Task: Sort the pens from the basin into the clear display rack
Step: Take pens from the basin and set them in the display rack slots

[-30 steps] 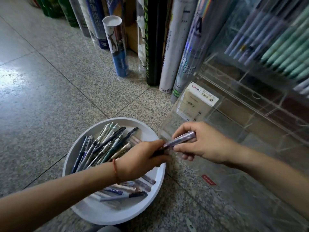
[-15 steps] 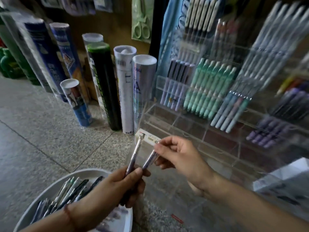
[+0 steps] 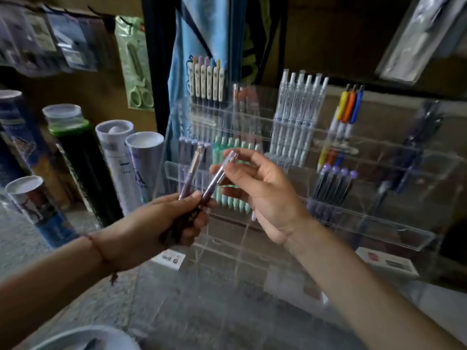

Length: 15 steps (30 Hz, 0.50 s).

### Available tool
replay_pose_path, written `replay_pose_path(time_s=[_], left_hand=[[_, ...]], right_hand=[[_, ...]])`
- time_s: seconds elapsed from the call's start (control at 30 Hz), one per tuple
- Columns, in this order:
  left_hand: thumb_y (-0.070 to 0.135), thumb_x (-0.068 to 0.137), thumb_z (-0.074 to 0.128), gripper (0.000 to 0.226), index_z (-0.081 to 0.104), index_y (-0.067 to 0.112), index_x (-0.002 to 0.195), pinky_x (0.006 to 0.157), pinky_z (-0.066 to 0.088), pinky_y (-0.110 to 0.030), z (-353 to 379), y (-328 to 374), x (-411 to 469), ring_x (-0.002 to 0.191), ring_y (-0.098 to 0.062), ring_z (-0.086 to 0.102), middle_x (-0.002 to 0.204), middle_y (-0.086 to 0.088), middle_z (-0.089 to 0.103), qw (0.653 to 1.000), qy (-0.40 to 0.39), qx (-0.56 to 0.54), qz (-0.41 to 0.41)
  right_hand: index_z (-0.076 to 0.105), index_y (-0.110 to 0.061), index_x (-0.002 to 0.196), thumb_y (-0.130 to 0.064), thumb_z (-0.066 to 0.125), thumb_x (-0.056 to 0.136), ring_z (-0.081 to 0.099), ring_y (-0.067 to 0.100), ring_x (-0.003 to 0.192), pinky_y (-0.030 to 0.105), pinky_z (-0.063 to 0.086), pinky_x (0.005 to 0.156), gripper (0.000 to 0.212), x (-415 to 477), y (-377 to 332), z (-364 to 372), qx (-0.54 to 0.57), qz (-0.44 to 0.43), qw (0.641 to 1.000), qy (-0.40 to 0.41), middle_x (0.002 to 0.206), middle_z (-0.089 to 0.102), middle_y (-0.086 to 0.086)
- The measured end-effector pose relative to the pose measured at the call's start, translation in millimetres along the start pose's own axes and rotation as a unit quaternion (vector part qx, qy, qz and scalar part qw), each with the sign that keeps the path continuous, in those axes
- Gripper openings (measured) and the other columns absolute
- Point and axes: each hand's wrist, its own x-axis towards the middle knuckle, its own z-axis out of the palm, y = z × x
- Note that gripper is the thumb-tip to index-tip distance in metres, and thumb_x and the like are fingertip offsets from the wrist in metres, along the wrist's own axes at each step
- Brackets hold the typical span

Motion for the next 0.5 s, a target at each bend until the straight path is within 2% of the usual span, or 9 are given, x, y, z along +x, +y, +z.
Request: replay_pose_path(time_s=[0.07,0.13,0.23,0.3,0.4,0.5], left_hand=[[0.022,0.090,0.045,0.020,0.060,0.009,0.086,0.043,0.042,-0.018,-1.7,7.8,8.0,0.047,-0.012,0.050,0.059,-0.004,0.059,0.998,0.043,0.032,0.028],[0.018,0.095,0.042,0.021,0.060,0.009,0.087,0.046,0.049,-0.018,-7.3,7.7,10.4,0.049,-0.012,0.059,0.064,-0.005,0.065,0.994,0.096,0.019,0.055],[0.015,0.095,0.042,0.021,0.062,0.010,0.089,0.048,0.052,-0.021,-23.6,-4.0,6.2,0.051,-0.012,0.062,0.066,-0.005,0.065,0.982,0.169,-0.002,0.087],[0.015,0.096,0.041,0.021,0.061,0.013,0.091,0.050,0.050,-0.021,-37.9,-13.0,3.6,0.051,-0.011,0.060,0.061,0.000,0.066,0.971,0.203,0.037,0.117],[0.017,0.097,0.040,0.020,0.058,0.025,0.100,0.052,0.048,-0.022,-52.0,-18.6,4.5,0.052,-0.011,0.059,0.064,-0.002,0.065,0.960,0.215,0.091,0.155],[0.018,0.097,0.039,0.024,0.052,0.037,0.104,0.049,0.048,-0.018,-56.4,-19.2,10.5,0.052,-0.010,0.058,0.068,-0.006,0.064,0.964,0.185,0.112,0.153]], right_hand=[[0.057,-0.014,0.102,-0.005,0.059,0.086,0.069,0.012,0.084,0.026,0.054,0.075,0.019,4.4,-2.0,-0.4,-0.001,-0.027,0.999,0.023,0.089,0.072,0.005],[0.057,-0.015,0.100,-0.005,0.061,0.085,0.069,0.014,0.084,0.026,0.056,0.072,0.018,5.9,-0.7,3.1,-0.032,-0.061,0.997,0.033,0.090,0.072,0.009],[0.057,-0.016,0.098,-0.013,0.065,0.079,0.069,0.019,0.083,0.026,0.056,0.067,0.022,7.8,3.5,10.8,-0.073,-0.094,0.992,0.029,0.097,0.068,0.021],[0.057,-0.020,0.098,-0.023,0.065,0.073,0.069,0.020,0.084,0.030,0.057,0.069,0.027,11.4,5.3,14.0,-0.095,-0.117,0.988,0.034,0.097,0.067,0.023],[0.056,-0.027,0.102,-0.018,0.065,0.081,0.068,0.018,0.084,0.034,0.058,0.077,0.025,20.0,7.7,16.1,-0.180,-0.172,0.968,0.044,0.091,0.069,0.014],[0.056,-0.030,0.104,-0.015,0.065,0.085,0.067,0.016,0.084,0.032,0.057,0.079,0.025,29.2,8.3,24.9,-0.233,-0.219,0.946,0.048,0.088,0.068,0.008]])
